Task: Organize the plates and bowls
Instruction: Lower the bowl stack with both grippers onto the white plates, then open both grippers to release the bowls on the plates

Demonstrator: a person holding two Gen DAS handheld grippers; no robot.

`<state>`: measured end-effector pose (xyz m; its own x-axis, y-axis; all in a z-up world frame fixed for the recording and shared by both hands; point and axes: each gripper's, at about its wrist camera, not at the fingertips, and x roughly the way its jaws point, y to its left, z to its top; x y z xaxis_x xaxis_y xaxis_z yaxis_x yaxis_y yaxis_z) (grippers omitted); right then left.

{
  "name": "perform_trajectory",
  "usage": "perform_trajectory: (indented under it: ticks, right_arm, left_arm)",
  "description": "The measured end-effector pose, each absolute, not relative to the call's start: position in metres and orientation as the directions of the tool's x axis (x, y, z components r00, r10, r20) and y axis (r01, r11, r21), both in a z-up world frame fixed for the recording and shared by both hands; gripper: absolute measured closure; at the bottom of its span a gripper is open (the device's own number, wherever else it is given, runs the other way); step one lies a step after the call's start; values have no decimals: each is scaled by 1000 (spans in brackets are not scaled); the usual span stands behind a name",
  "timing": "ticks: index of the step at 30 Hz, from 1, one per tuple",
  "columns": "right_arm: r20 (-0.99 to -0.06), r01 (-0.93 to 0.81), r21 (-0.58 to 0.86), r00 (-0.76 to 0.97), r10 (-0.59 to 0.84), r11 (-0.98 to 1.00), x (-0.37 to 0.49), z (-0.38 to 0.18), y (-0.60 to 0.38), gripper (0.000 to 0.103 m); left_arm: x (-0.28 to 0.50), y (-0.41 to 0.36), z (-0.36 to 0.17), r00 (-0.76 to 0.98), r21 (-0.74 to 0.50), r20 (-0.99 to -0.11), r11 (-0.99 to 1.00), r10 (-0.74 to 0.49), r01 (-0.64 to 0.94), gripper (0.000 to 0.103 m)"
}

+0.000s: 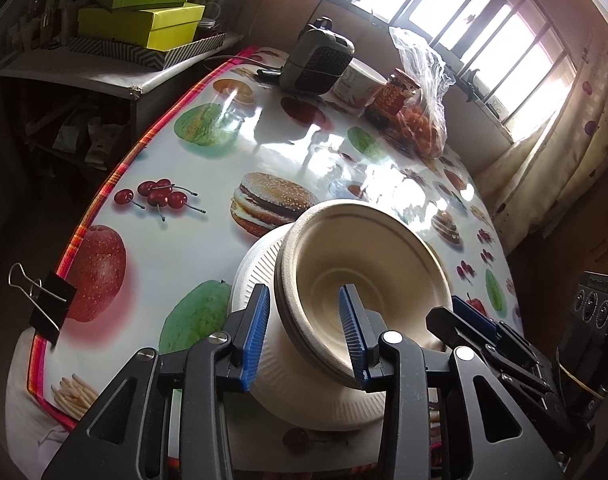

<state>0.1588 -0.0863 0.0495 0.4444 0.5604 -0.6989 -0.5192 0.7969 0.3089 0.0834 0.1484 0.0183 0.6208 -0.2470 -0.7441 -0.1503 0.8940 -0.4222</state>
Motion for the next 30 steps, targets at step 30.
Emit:
perform_trajectory:
  ticks: [30]
  right_arm:
    - [-643,-545,200,554,529,814,98,46,-123,45]
  left_arm:
    - [12,137,13,708,-197,-706,968,-31,-154,57]
